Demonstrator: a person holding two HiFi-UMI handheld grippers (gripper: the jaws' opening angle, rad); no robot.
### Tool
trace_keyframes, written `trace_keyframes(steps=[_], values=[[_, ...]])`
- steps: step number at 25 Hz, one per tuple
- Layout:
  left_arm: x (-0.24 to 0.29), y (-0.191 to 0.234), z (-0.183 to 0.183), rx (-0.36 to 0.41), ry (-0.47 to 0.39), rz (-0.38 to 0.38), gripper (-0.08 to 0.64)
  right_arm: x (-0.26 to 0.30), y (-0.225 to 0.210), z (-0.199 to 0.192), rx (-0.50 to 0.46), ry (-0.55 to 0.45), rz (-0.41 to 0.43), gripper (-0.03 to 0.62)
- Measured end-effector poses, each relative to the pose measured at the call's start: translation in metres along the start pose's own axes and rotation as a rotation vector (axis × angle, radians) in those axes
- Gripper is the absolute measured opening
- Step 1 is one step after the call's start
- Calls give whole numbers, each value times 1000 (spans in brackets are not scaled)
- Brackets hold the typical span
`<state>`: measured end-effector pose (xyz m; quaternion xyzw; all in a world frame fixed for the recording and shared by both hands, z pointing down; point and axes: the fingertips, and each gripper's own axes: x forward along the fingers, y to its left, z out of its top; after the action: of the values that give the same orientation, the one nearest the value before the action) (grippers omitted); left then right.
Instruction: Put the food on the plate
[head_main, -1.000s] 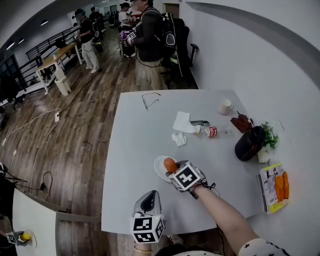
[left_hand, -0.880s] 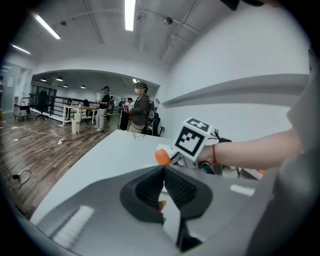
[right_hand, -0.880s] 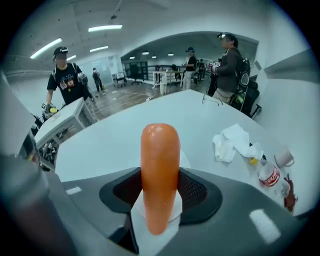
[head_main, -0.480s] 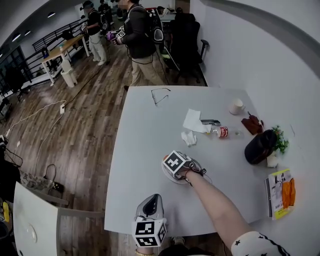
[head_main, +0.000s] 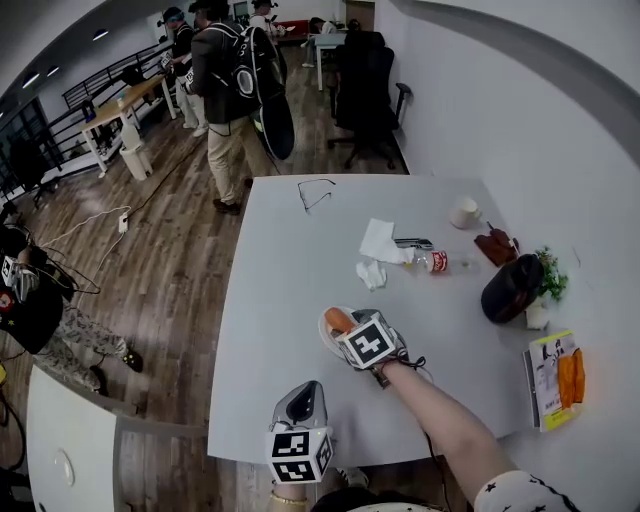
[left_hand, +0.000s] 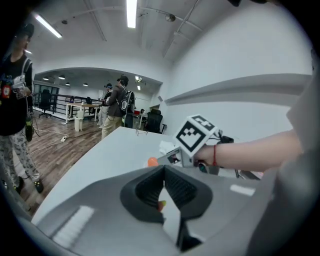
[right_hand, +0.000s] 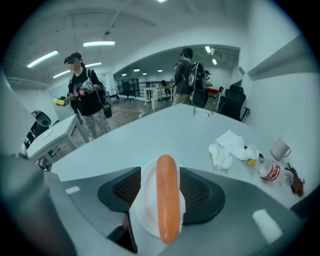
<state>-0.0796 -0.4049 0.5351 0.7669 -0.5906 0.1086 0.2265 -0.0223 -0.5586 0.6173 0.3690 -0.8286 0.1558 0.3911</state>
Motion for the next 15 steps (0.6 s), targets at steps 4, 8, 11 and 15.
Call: trace_keyframes(steps=[4, 8, 11, 15], values=[[6, -8, 2, 11, 9, -13, 8, -67, 23, 1, 119, -193, 5, 195], [7, -19, 6, 20, 15, -31, 8, -121, 47, -17, 213, -346, -23, 79], [4, -28, 6, 37, 12, -38, 8, -147, 63, -35, 278, -408, -49, 0], [0, -39, 9, 49, 0, -45, 8, -156, 74, -46, 335, -413, -17, 0]])
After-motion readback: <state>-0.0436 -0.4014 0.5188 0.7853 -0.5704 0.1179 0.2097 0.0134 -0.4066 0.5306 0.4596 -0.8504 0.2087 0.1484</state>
